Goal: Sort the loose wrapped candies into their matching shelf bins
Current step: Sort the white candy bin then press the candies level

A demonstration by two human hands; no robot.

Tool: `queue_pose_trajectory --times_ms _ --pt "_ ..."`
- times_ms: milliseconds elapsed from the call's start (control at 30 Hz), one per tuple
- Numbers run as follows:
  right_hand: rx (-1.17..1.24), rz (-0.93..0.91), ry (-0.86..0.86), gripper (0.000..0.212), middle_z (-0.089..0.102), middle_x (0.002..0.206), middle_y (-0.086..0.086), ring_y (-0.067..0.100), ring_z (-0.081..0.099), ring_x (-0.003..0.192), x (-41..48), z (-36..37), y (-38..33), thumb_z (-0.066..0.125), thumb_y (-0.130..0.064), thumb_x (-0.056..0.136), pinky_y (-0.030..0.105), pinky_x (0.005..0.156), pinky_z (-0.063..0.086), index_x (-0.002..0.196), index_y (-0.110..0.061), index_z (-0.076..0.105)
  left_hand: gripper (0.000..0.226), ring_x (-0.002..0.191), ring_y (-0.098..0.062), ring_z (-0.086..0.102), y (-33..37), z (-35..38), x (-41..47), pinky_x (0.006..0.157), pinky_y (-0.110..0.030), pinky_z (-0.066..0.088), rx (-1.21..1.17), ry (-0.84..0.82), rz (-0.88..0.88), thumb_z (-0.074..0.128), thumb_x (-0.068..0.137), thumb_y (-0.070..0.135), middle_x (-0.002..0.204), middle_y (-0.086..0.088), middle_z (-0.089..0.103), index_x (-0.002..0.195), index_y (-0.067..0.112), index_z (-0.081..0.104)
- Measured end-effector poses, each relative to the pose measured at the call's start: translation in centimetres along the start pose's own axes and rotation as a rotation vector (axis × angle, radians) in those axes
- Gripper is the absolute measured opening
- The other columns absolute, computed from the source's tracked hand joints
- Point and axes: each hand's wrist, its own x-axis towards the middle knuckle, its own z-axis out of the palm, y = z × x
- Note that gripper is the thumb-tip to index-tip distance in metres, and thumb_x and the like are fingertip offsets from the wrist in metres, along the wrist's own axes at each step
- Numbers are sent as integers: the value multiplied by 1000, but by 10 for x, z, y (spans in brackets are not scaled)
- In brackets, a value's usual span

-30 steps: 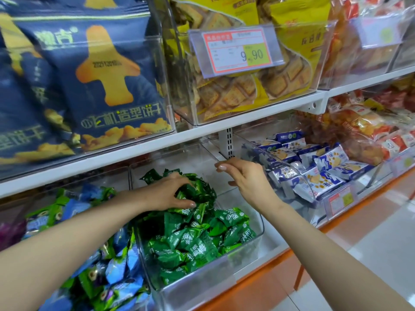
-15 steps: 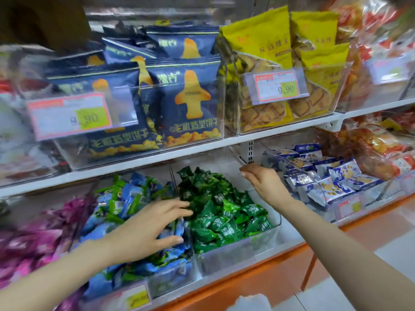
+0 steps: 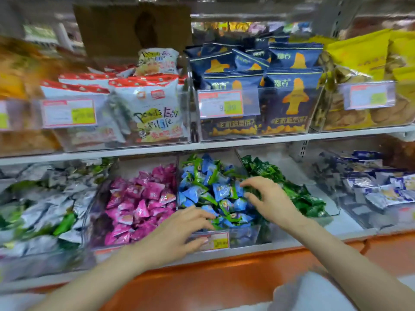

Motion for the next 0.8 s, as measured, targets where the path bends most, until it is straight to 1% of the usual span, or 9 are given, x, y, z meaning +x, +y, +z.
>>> queue_pose_trajectory --times_ms 100,167,267,333,433,533,633,700,800 --pt "-42 -99 17 24 65 113 6 27 58 108 4 23 -36 58 -17 89 41 92 45 112 -14 66 32 122 1 39 -10 -3 -22 104 -17 27 -35 49 -60 45 92 41 130 12 51 113 24 61" --pt "-25 -158 11 26 67 107 5 29 60 102 3 43 -57 54 -21 86 44 87 47 106 -15 67 29 119 0 43 -17 -8 -35 101 -16 30 -44 120 -90 48 91 37 127 11 53 110 21 62" --pt "-34 -236 -3 24 66 100 2 27 61 95 2 67 -80 52 -20 83 40 79 46 102 -18 66 27 117 1 44 -28 -15 -59 100 -8 26 -54 235 -198 48 89 33 123 11 56 105 20 65" --pt "-31 -299 17 21 65 97 -2 22 60 90 2 77 -88 51 -17 83 34 74 43 101 -22 62 30 116 7 42 -36 -16 -83 98 -6 26 -81 341 -303 44 88 34 120 14 57 103 21 66" --pt "-35 -355 31 29 63 99 -6 13 52 93 4 88 -98 40 -21 85 26 76 38 103 -23 62 34 112 11 40 -43 -22 -115 96 -7 29 -59 460 -417 40 88 36 114 13 58 102 21 67" --pt "-11 -400 21 27 63 103 -5 16 55 94 10 101 -121 41 -21 85 28 79 39 105 -25 58 37 109 8 42 -45 -38 -133 94 -3 26 -31 505 -474 39 86 37 111 13 57 104 20 67" --pt "51 -448 -1 26 62 100 -4 15 53 91 20 122 -155 41 -20 84 29 77 40 105 -28 54 22 104 -5 47 -57 -61 -154 86 -17 34 86 628 -632 52 87 25 104 5 58 102 16 66" --pt "80 -499 -28 23 62 97 -5 18 55 86 27 135 -184 44 -21 85 33 73 43 102 -26 59 14 100 -15 50 -68 -80 -173 78 -23 34 192 708 -790 61 86 14 97 4 55 100 14 64" --pt "83 -528 -26 16 65 93 -4 20 56 84 44 152 -232 59 -16 85 33 71 42 98 -22 67 15 100 -19 52 -85 -104 -204 74 -29 38 237 719 -996 66 84 19 98 4 55 99 17 61"
